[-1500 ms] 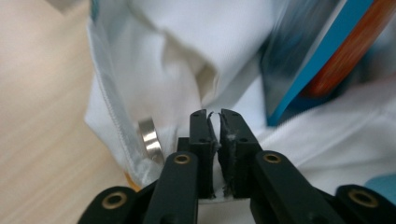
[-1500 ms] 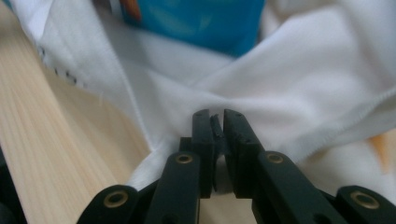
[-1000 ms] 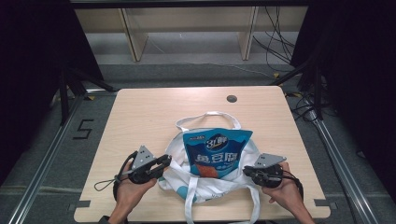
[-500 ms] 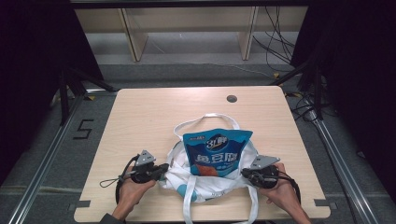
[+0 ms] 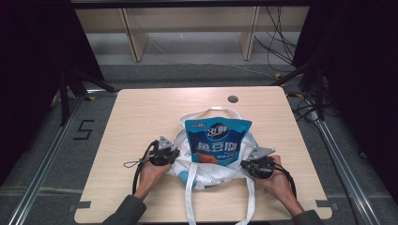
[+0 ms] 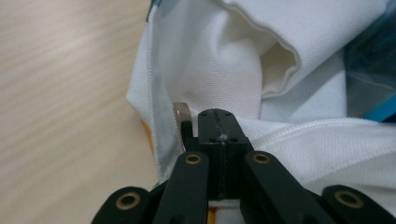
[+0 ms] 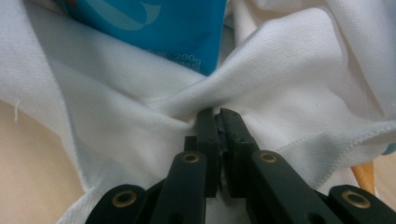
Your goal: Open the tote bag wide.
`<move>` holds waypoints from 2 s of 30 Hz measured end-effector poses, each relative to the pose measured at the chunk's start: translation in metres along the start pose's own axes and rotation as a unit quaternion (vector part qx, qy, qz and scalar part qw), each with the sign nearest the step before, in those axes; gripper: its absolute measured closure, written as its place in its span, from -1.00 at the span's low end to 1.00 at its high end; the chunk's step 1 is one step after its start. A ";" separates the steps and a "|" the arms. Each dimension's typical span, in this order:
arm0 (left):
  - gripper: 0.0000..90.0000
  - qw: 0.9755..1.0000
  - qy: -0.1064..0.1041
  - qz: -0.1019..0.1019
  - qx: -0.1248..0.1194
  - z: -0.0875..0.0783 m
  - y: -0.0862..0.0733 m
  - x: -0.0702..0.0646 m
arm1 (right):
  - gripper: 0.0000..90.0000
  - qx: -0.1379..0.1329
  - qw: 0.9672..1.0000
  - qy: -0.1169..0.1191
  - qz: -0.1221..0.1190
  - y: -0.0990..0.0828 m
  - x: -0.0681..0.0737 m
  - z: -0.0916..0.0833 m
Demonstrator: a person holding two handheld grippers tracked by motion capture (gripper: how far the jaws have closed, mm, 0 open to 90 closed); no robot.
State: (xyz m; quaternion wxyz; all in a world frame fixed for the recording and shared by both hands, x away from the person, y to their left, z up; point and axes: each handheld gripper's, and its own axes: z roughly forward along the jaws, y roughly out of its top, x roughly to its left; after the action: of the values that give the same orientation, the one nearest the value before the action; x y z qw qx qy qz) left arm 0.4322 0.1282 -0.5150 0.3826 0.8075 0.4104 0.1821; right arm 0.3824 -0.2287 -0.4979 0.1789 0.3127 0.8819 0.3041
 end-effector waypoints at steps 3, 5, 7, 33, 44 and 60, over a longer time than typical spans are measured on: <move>0.99 1.000 -0.006 -0.020 -0.008 0.015 0.011 0.009 | 0.94 -0.005 1.000 -0.015 0.014 0.004 -0.010 0.007; 0.99 1.000 -0.005 -0.026 -0.008 0.021 0.017 0.012 | 0.94 -0.007 0.999 -0.021 0.023 0.007 -0.018 0.011; 0.99 1.000 0.002 -0.024 -0.010 0.025 0.020 0.014 | 0.94 -0.006 0.999 -0.026 0.028 0.010 -0.025 0.015; 0.99 0.998 0.002 -0.057 -0.036 0.050 0.036 0.046 | 0.94 -0.023 0.996 -0.047 0.067 0.033 -0.049 0.045; 0.98 0.997 0.004 -0.064 -0.041 0.050 0.036 0.047 | 0.87 -0.020 0.996 -0.036 0.083 0.033 -0.051 0.043; 0.07 0.994 -0.049 -0.072 -0.072 -0.007 0.042 0.029 | 0.50 -0.106 0.988 -0.058 0.099 0.035 -0.058 -0.005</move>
State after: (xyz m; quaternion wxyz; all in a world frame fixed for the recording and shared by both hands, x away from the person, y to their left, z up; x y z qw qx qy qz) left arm 0.4671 0.1387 -0.4790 0.4713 0.7543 0.4340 0.1435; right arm 0.4380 -0.2477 -0.4643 0.2309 0.3946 0.7976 0.3936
